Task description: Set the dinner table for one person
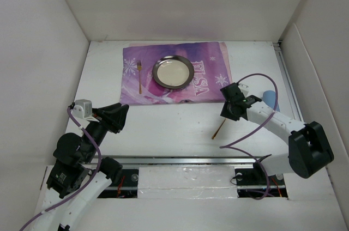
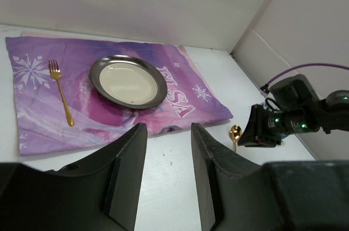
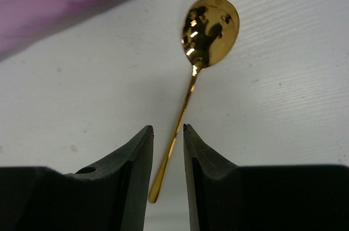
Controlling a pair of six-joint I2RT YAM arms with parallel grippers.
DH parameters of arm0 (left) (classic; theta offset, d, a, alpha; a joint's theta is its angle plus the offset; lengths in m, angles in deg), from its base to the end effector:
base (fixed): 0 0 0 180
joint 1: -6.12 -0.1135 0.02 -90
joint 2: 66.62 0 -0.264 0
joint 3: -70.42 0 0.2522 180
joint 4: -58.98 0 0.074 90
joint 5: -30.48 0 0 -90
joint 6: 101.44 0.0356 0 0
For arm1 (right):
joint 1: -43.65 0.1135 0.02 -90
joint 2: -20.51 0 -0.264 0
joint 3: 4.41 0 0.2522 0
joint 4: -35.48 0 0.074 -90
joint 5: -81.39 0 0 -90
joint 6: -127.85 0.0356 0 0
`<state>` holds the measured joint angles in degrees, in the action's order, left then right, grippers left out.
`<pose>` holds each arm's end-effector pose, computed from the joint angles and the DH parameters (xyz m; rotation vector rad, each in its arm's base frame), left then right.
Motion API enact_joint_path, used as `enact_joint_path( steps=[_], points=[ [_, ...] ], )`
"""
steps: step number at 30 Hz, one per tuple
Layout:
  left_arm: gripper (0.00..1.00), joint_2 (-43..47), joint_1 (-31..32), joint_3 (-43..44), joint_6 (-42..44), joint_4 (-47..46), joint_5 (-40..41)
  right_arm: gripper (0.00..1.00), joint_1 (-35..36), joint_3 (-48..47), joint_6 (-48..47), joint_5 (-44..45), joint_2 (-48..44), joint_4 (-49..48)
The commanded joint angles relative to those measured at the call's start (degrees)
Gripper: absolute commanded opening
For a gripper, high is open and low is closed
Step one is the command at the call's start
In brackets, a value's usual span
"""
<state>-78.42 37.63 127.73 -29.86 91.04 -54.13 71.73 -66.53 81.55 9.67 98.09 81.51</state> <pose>0.0399 -0.0205 0.3729 0.0747 1.3664 -0.6724 0.2327 0.1115 0.2094 0.4509 2.5185 0.0475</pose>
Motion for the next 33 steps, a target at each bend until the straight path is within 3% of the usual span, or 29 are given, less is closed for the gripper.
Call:
enact_joint_path(
  steps=[1,11,16,21,22,23,28,33],
  points=[
    [0.35,-1.04,0.31,-0.22,0.31,-2.49,-0.73,0.35,-1.09,2.21,3.05,0.53,2.04,-2.73],
    [0.35,1.50,0.31,-0.31,0.22,-2.31,-1.52,0.39,-3.55,0.02,6.75,-2.81,8.64,-3.53],
    [0.35,3.00,0.31,-0.13,0.05,-2.22,-0.73,0.22,-5.66,-1.47,6.13,-7.55,10.65,-1.87],
    [0.35,4.50,0.31,-0.31,0.05,-2.13,0.15,0.12,-6.28,-3.23,5.43,-11.07,13.47,0.42],
    [0.35,4.50,0.31,-0.31,0.05,-2.13,0.32,0.03,-6.28,-2.71,5.43,-11.95,13.21,-0.53],
    [0.35,4.41,0.31,-0.22,0.05,-2.22,0.33,0.00,-6.28,-2.10,5.43,-13.78,12.95,-1.15],
    [0.35,3.71,0.31,-0.31,0.05,-2.22,0.24,0.00,-4.09,1.86,6.40,-8.99,5.16,-1.96],
    [0.35,2.74,0.31,-0.39,0.05,-2.31,0.24,0.00,-4.08,-2.96,-2.10,-3.61,-1.55,-0.11]
  ],
)
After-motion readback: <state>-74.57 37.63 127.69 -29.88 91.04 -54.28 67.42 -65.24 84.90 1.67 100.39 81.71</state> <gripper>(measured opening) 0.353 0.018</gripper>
